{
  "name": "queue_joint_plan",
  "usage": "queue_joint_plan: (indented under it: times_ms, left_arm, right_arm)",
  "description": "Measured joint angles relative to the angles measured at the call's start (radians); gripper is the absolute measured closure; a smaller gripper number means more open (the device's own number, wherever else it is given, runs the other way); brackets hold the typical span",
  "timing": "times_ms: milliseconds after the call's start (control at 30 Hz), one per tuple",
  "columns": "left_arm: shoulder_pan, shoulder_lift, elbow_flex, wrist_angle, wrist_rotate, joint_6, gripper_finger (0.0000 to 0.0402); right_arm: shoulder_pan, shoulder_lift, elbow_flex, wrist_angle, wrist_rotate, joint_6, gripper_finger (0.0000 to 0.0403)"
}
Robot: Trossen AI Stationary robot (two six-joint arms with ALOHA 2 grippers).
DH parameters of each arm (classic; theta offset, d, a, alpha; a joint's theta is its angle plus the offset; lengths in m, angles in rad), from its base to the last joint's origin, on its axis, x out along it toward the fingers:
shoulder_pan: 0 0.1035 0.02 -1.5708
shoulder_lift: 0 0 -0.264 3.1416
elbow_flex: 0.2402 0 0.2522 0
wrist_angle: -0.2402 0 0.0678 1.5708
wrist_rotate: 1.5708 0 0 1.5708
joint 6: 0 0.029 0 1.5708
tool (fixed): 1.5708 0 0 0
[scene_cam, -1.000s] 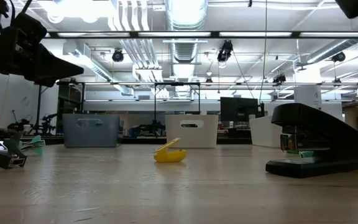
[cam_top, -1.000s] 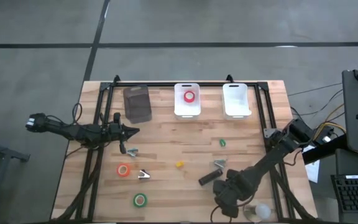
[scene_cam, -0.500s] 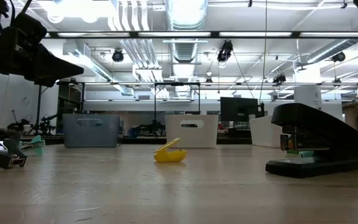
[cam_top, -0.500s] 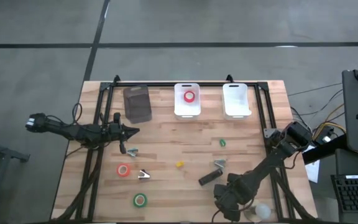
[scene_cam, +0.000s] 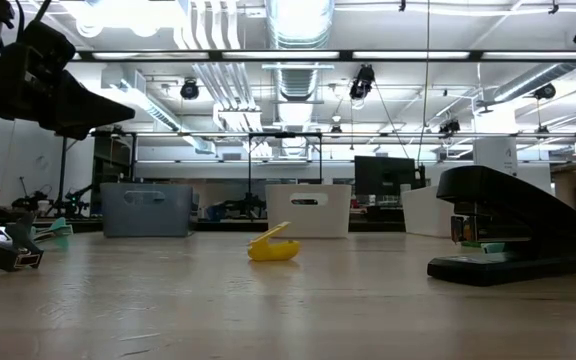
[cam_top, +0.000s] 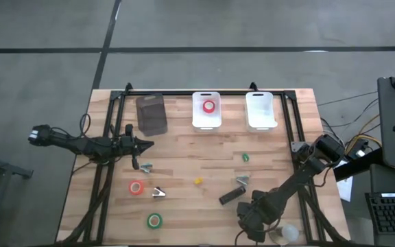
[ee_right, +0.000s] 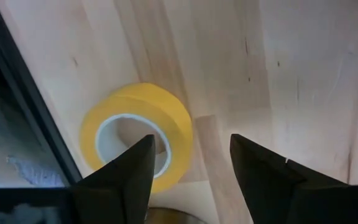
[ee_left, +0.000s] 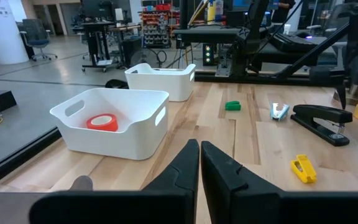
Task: Pick and place Stapler, Stapler remover, tape
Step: Put the yellow tape into the left white bin
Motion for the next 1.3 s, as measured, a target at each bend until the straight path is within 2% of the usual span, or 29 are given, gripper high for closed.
queue_joint_plan:
  times_ms: [433, 967, 1300]
  left_arm:
    - [0.000, 0.000, 0.000, 0.000, 0.000, 0.000, 0.0381]
    - [0.000, 0.000, 0.000, 0.000, 0.000, 0.000, 0.0380]
    - [0.000, 0.000, 0.000, 0.000, 0.000, 0.000, 0.0381]
  right_arm:
    - [0.000, -0.002, -0.065, 0.049, 0.009, 0.019, 0.0243]
    - [-0.024, -0.009, -0.041, 0.054, 0.020, -0.008, 0.0355]
    - [-0.051, -0.013, -0.003, 0.026, 0.018, -0.037, 0.0349]
